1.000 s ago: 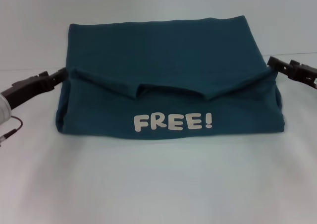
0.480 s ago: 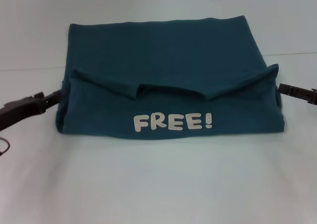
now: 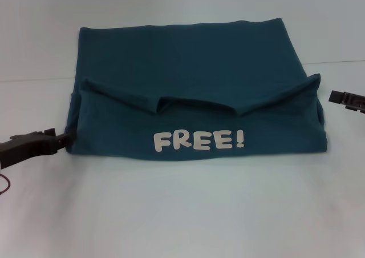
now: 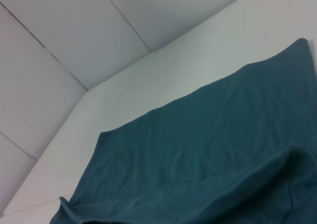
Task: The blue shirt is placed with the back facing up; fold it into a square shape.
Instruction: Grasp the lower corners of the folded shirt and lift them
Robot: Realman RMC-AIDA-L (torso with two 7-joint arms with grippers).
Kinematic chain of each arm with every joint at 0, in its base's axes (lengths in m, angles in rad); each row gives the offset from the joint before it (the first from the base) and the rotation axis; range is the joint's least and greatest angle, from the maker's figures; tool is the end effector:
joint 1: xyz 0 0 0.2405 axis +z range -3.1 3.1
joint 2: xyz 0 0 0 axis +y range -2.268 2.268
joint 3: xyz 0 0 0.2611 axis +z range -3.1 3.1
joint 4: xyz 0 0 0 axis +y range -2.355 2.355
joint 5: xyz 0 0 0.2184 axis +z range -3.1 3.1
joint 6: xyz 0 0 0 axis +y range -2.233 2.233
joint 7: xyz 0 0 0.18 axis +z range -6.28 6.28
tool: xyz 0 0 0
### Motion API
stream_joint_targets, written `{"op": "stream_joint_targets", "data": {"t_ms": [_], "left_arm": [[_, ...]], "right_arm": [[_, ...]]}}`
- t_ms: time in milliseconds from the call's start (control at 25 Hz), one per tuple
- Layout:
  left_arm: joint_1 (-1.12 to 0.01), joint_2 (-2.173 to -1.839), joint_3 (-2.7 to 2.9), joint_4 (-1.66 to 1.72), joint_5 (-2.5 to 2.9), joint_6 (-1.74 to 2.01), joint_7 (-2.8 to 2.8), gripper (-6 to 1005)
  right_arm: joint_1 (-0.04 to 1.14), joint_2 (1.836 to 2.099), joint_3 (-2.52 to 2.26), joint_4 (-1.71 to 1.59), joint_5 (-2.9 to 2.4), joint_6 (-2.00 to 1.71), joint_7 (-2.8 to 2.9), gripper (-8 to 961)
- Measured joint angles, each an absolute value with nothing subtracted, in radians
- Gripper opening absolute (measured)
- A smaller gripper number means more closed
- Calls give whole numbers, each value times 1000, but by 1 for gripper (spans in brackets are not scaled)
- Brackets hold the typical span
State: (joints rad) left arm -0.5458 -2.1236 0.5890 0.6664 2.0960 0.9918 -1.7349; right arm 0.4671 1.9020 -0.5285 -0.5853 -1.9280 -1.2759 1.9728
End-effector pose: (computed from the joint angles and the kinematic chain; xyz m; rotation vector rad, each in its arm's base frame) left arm -0.3279 0.4147 -0.0169 -2.1015 -1.1491 -0.4727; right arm 0.3551 0.3912 0.0756 -1.9667 1.4367 0.7825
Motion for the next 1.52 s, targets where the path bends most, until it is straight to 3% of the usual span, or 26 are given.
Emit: {"op": "stream_joint_targets", "data": {"t_ms": [840, 1360, 1520], "left_arm": [[-551, -2139, 745, 667, 2100, 991, -1701, 615], [-548, -2142, 744, 690, 2103, 929, -1710, 435], [-544, -2143, 742, 703, 2103, 918, -1709, 297]], "right_arm": [[463, 1904, -529, -595, -1928, -1268, 1994, 840], [460, 1912, -529, -589, -1929, -1264, 1984, 840], [460, 1912, -529, -588, -1930, -1264, 1985, 840]]}}
